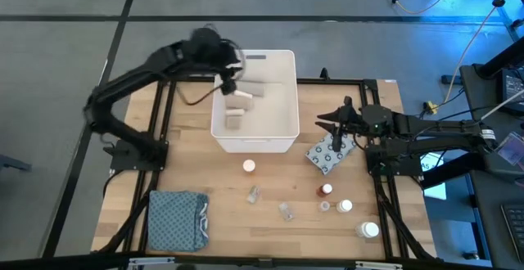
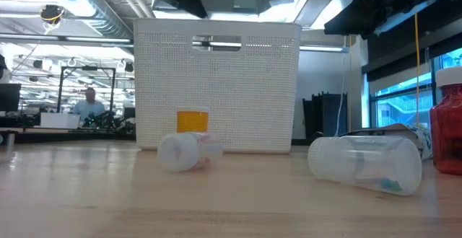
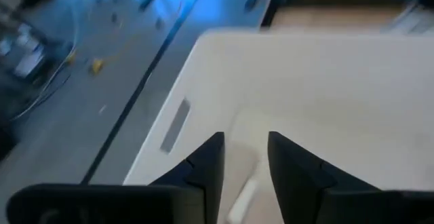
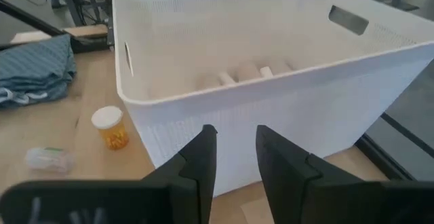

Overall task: Pick & place medical supplies in basket/bin
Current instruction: Put the white mailer bag into the white bin

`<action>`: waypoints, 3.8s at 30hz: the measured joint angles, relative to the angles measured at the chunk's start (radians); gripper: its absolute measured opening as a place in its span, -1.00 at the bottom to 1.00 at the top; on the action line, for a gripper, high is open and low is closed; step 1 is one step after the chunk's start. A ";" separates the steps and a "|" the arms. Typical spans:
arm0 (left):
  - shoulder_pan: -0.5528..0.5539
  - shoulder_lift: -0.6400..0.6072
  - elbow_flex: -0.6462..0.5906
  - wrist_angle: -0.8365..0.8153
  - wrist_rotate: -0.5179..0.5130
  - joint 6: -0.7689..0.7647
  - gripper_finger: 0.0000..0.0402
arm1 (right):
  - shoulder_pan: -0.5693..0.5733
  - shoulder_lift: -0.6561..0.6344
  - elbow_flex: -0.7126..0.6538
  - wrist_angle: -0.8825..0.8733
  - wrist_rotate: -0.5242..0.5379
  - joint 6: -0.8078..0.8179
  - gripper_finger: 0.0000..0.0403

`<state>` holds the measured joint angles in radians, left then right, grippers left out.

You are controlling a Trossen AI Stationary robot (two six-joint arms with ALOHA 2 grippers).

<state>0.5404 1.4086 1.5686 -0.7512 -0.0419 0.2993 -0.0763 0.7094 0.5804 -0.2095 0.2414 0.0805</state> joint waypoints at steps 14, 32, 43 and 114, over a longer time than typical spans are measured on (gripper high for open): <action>0.002 -0.578 -0.916 0.788 0.127 -0.130 -0.82 | 0.000 0.000 0.000 -0.013 -0.089 0.100 -0.47; -0.010 -0.733 -1.234 1.083 0.242 -0.270 -0.98 | 0.006 0.002 0.000 -0.012 -0.342 0.413 -0.20; -0.010 -0.733 -1.234 1.100 0.251 -0.234 -0.99 | 0.012 0.002 0.026 0.006 -0.385 0.564 0.65; -0.009 -0.732 -1.233 1.004 0.132 -0.209 -0.99 | 0.311 0.833 0.201 -0.712 0.157 -0.054 0.10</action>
<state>0.5310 0.6769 0.3351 0.2531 0.0901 0.0902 0.2344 1.5426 0.7811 -0.9217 0.3985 0.0260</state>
